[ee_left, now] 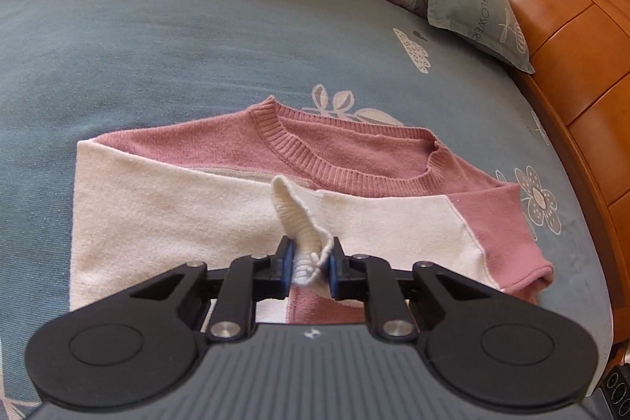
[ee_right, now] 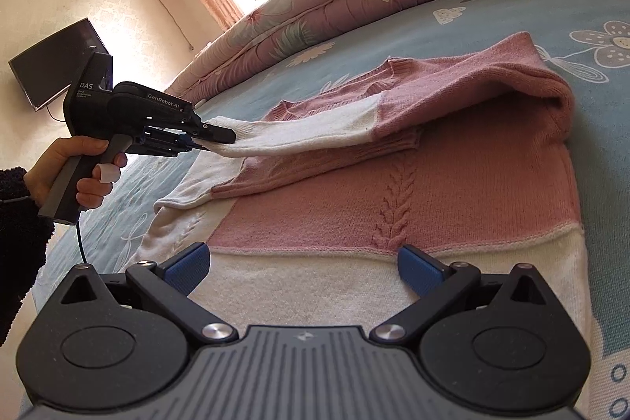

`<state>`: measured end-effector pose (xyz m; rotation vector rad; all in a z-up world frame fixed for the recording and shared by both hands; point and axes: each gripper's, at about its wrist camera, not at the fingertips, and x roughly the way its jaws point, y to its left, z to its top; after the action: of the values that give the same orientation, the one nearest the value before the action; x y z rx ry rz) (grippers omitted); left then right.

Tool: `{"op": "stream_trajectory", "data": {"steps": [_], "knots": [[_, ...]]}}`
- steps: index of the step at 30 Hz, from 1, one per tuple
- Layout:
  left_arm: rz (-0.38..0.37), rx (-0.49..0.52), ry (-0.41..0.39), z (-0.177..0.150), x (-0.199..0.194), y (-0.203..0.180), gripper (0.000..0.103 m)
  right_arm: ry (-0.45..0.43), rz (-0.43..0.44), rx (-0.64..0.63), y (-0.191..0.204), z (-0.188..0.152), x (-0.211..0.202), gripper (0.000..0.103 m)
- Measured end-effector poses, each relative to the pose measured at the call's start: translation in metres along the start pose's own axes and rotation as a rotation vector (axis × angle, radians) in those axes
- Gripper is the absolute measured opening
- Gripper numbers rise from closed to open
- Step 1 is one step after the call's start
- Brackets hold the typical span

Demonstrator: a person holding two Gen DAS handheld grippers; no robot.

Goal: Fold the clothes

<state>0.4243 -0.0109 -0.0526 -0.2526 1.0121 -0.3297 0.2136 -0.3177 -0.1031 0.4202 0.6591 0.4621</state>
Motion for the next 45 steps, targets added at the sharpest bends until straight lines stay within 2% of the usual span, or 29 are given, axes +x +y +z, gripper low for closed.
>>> {"op": "stream_trajectory", "data": {"steps": [5, 8, 11, 13, 15, 18, 21, 23, 25, 29, 31, 33, 35, 37, 40, 43, 45], "knots": [[0.097, -0.017, -0.020, 0.003, 0.012, 0.013, 0.015, -0.006, -0.012, -0.002, 0.001, 0.002, -0.003, 0.103], [0.103, -0.083, -0.036, 0.008, 0.012, 0.023, 0.015, -0.017, -0.035, -0.015, 0.003, 0.004, -0.007, 0.103], [0.083, -0.053, -0.052, 0.006, 0.000, 0.014, 0.016, -0.123, -0.207, -0.151, 0.010, 0.012, -0.031, 0.103], [0.038, -0.009, -0.040, 0.001, -0.006, -0.002, 0.019, -0.180, -0.397, -0.251, 0.009, 0.018, -0.041, 0.103], [-0.031, 0.041, -0.018, -0.005, -0.009, -0.024, 0.032, -0.196, -0.561, -0.273, -0.003, 0.026, -0.040, 0.103], [-0.126, 0.124, 0.008, -0.014, -0.002, -0.061, 0.043, -0.167, -0.685, -0.244, -0.028, 0.041, -0.032, 0.103], [-0.161, 0.174, 0.033, -0.023, 0.018, -0.086, 0.045, -0.137, -0.765, -0.300, -0.043, 0.056, -0.014, 0.103], [-0.144, 0.190, 0.054, -0.029, 0.032, -0.094, 0.046, -0.109, -0.814, -0.348, -0.051, 0.064, -0.001, 0.103], [-0.108, 0.207, 0.071, -0.035, 0.046, -0.096, 0.046, -0.043, -0.877, -0.382, -0.064, 0.063, 0.007, 0.103], [-0.099, 0.243, 0.040, -0.040, 0.045, -0.091, 0.049, -0.054, -0.760, -0.262, -0.076, 0.062, -0.021, 0.103], [-0.090, 0.248, 0.036, -0.038, 0.037, -0.092, 0.050, -0.122, -0.680, -0.245, -0.064, 0.071, -0.036, 0.103], [-0.087, 0.270, 0.026, -0.038, 0.030, -0.095, 0.061, -0.188, -0.540, -0.216, -0.051, 0.082, -0.044, 0.103], [-0.087, 0.272, 0.029, -0.037, 0.026, -0.095, 0.066, -0.182, -0.389, -0.178, -0.047, 0.090, -0.033, 0.103], [-0.079, 0.256, 0.038, -0.036, 0.028, -0.089, 0.067, -0.167, -0.251, -0.142, -0.045, 0.096, -0.022, 0.103], [-0.040, 0.201, 0.058, -0.036, 0.038, -0.071, 0.068, -0.045, -0.217, -0.109, -0.058, 0.083, 0.009, 0.103], [-0.074, 0.137, 0.039, -0.036, 0.035, -0.056, 0.068, -0.024, -0.190, -0.100, -0.065, 0.067, 0.012, 0.103], [-0.087, 0.112, 0.025, -0.034, 0.028, -0.055, 0.068, -0.026, -0.192, -0.090, -0.059, 0.071, 0.005, 0.103]]}}
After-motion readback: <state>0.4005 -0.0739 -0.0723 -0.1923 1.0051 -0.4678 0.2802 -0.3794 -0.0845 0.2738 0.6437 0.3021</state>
